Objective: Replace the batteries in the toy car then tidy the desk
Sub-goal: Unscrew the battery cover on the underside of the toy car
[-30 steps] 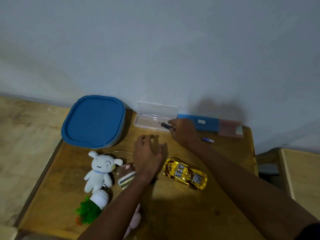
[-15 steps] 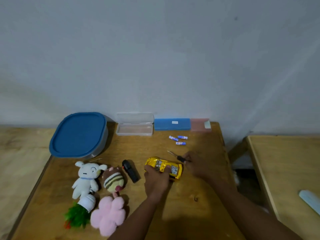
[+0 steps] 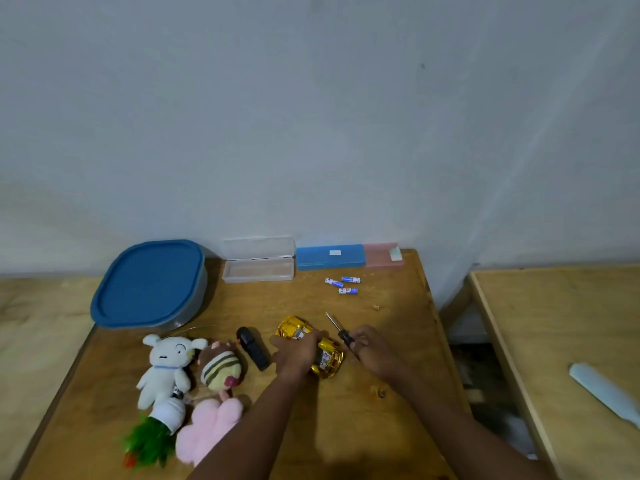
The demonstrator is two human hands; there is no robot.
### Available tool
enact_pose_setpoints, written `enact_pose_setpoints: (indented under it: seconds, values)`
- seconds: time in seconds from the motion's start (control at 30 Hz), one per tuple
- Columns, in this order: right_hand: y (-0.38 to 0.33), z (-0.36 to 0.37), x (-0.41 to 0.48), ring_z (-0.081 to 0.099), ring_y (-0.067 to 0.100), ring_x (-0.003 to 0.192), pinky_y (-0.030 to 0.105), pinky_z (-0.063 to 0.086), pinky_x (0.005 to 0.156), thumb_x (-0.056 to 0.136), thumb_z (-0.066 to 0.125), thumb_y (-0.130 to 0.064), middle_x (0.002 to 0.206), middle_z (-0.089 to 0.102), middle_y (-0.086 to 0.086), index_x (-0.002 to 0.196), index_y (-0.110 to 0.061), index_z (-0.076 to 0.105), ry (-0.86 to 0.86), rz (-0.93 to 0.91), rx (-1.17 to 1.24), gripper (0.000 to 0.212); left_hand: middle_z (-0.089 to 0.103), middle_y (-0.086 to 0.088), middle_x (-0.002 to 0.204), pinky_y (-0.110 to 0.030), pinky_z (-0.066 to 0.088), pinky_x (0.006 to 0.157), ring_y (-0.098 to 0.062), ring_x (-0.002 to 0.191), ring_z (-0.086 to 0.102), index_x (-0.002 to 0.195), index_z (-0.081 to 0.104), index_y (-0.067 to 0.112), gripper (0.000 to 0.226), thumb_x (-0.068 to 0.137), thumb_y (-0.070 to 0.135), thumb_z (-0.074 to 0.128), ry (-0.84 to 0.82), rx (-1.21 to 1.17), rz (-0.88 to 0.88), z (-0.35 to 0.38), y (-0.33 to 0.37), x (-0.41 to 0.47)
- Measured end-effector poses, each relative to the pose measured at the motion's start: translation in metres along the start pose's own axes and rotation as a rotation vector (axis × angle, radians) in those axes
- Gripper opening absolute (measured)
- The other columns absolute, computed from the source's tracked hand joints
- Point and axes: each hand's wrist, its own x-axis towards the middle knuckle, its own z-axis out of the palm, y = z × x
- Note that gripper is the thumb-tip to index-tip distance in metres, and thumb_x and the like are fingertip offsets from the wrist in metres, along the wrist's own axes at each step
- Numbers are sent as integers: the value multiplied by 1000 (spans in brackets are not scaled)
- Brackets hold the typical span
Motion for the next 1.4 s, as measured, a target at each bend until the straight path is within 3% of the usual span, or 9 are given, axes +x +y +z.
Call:
enact_pose_setpoints:
  seconds: [0.1,0.2,0.27,0.37,0.5,0.67,0.87,1.07,1.4]
  values:
    - [-25,-2,-12,62,10,75,14,46,49,99,49,-2,97,67,5,112,-5,57,16,0,23,15,63,-16,118,-43,57,88,-29,98,65,139,34,6,105,55,52,79,-106,-132,26,-16,2,-7]
    - [-46,4,-18,65,15,72,24,45,54,98,52,-8,95,72,2,106,-16,58,38,7,39,13,65,-11,95,-41,58,72,-25,87,66,119,39,8,49,89,34,68,-266,-240,78,-37,4,-21]
    - [-60,8,-24,64,17,72,27,44,56,97,53,-7,96,74,4,107,-17,58,54,7,100,15,69,-10,86,-32,54,54,-21,73,67,111,53,7,40,81,32,63,-390,-330,120,-53,7,-25]
    - [-85,14,-39,62,16,66,27,42,54,96,53,-6,99,73,8,114,-17,61,73,-34,210,22,62,-6,74,-29,53,55,-18,63,61,102,54,13,22,82,19,48,-482,-463,154,-80,14,-32]
    - [-115,27,-64,55,11,53,24,38,48,97,48,-10,90,70,7,118,-17,66,127,-138,217,28,61,-10,74,-35,50,71,-23,68,59,94,55,7,22,77,16,43,-572,-627,231,-119,24,-50]
    - [-142,47,-108,55,3,60,14,39,48,94,65,-27,86,68,0,105,-20,71,218,-309,98,14,63,-20,95,-41,54,79,-31,84,63,115,62,2,45,78,28,64,-684,-666,347,-157,26,-63]
    - [-152,75,-138,64,4,92,24,49,80,85,75,-35,96,71,-14,89,-29,75,365,-480,-52,7,68,-15,79,-39,58,67,-28,68,67,109,61,3,26,96,23,53,-702,-655,400,-186,17,-73]
    - [-161,97,-163,61,-8,89,18,48,77,83,76,-35,90,71,-21,88,-32,76,423,-532,-156,6,64,-13,77,-32,58,54,-23,59,66,101,60,4,22,100,21,47,-706,-605,453,-204,7,-79]
    - [-169,89,-167,66,-2,83,22,54,77,82,77,-36,86,73,-17,89,-30,78,425,-561,-177,10,63,-17,88,-42,50,73,-31,76,62,106,63,5,33,97,34,52,-608,-533,574,-200,19,-86]
